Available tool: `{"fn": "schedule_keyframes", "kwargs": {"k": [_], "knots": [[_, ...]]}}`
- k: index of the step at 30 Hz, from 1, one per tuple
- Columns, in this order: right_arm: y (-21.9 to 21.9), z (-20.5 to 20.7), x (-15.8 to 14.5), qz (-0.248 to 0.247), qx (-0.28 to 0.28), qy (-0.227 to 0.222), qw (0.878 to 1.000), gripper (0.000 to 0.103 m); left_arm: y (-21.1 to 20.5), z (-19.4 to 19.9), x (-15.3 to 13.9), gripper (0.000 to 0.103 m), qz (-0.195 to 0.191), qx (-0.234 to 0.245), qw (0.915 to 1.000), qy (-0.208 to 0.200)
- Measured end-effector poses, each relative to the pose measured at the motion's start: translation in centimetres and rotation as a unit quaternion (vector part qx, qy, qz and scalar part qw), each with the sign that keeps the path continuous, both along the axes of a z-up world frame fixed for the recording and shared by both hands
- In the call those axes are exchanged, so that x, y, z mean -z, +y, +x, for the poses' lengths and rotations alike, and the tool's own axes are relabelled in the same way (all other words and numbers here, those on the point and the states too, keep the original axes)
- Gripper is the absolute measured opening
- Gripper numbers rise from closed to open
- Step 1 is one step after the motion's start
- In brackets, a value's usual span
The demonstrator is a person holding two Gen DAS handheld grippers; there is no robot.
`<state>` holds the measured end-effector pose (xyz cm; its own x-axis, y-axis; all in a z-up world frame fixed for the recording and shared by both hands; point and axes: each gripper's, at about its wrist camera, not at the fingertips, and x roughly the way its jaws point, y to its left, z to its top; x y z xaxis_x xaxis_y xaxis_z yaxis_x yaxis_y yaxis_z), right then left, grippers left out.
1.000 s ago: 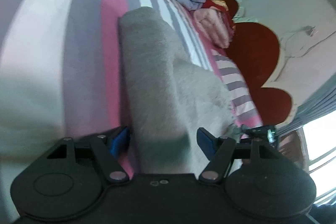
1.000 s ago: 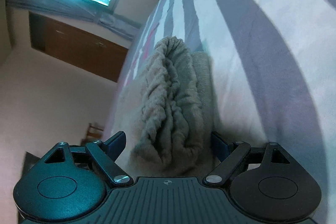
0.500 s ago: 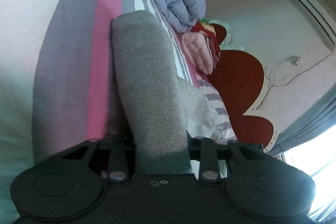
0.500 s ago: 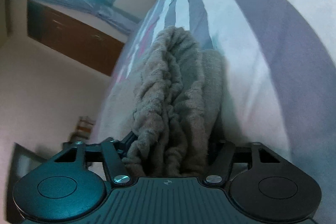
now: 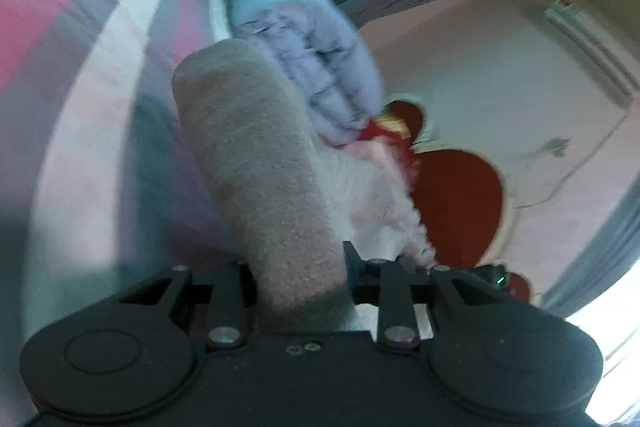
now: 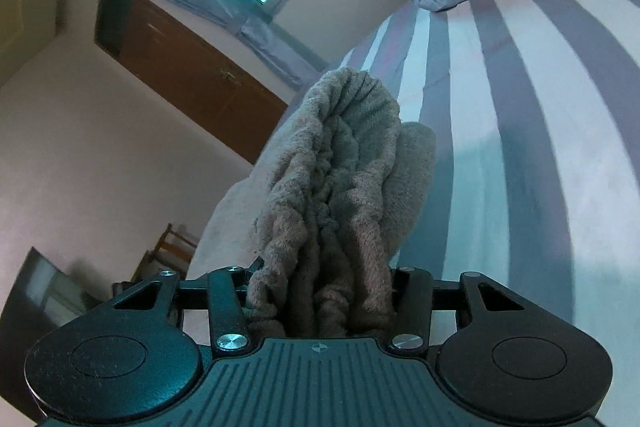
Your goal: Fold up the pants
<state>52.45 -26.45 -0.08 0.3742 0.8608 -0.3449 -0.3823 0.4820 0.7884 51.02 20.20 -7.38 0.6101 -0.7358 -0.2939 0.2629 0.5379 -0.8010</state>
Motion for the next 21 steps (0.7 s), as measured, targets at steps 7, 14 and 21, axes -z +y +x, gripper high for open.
{"fn": "schedule_keyframes", "kwargs": {"k": [7,14,21], "knots": [[2.9,6.7,8.8,-0.023,-0.002,0.075,0.997,0.058,1.8,1.8,7.2,0.026,-0.027,-0.009,0.9993,0.025],[-0.6,5.2,11.3,0.066,-0.005,0.075,0.995,0.066,2.7,-3.6,6.8,0.040,-0.037,-0.057,0.9977,-0.006],[-11.2,-3.8,11.8,0.128,0.049,0.085,0.987,0.068,3.9,-17.9,4.9,0.054,0.013,-0.155,0.9871,-0.039]]}}
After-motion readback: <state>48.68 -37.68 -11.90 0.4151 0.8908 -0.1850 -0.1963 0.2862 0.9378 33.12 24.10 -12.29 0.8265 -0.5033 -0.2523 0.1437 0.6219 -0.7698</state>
